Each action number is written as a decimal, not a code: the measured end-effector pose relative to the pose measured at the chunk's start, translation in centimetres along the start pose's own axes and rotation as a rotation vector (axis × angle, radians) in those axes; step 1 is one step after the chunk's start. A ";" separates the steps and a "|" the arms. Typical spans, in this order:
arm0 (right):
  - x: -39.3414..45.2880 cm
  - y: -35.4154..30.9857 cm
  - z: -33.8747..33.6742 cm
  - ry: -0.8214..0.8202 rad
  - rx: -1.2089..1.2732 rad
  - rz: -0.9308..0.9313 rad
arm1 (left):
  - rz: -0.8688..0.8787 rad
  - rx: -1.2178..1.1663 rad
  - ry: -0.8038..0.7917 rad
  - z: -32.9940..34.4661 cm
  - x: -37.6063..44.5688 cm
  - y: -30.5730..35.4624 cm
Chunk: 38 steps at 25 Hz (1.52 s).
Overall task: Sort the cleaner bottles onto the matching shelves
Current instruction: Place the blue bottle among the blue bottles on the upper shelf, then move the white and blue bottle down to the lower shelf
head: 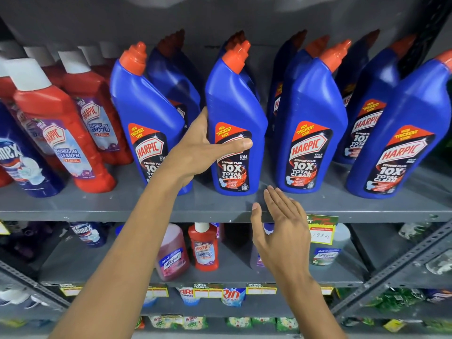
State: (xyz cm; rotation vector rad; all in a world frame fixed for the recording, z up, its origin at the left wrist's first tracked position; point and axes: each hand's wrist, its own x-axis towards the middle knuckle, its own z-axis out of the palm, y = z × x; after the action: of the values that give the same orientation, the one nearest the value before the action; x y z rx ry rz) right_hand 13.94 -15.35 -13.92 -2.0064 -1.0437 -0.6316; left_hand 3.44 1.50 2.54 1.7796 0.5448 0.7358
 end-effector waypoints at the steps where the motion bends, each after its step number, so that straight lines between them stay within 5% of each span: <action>1: 0.0 0.0 0.0 0.000 -0.001 0.001 | -0.004 -0.001 0.004 0.0 -0.1 0.1; 6: -0.1 0.2 -0.2 -0.019 0.013 -0.011 | -0.079 0.077 0.076 0.0 -1.8 0.0; 11: -0.2 0.5 0.2 -0.026 0.063 -0.020 | -0.220 0.496 0.110 0.8 -8.1 2.0; 17: -0.5 -0.4 0.3 0.048 0.152 0.008 | -0.412 0.280 0.110 -5.2 -17.0 0.4; 22: -3.1 -8.3 -0.5 0.087 0.375 -0.036 | -0.453 0.327 0.487 -13.9 -19.7 -3.0; 28: -4.4 -21.6 5.0 -0.170 0.534 -0.296 | -0.191 0.373 0.911 -27.1 -17.2 -5.8; 33: -4.2 -29.7 12.0 -0.398 0.387 -0.400 | -0.134 0.180 0.646 -33.4 -12.3 -8.3; 38: -5.4 -32.1 15.7 -0.208 0.249 -0.337 | -0.038 0.071 0.347 -36.7 -8.9 -9.3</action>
State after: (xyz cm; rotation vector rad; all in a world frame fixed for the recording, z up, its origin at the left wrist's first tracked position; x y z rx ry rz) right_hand -14.72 6.69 -13.85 -1.7186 -1.5282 -0.4421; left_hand -29.04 22.83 0.05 1.7102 0.8419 1.0182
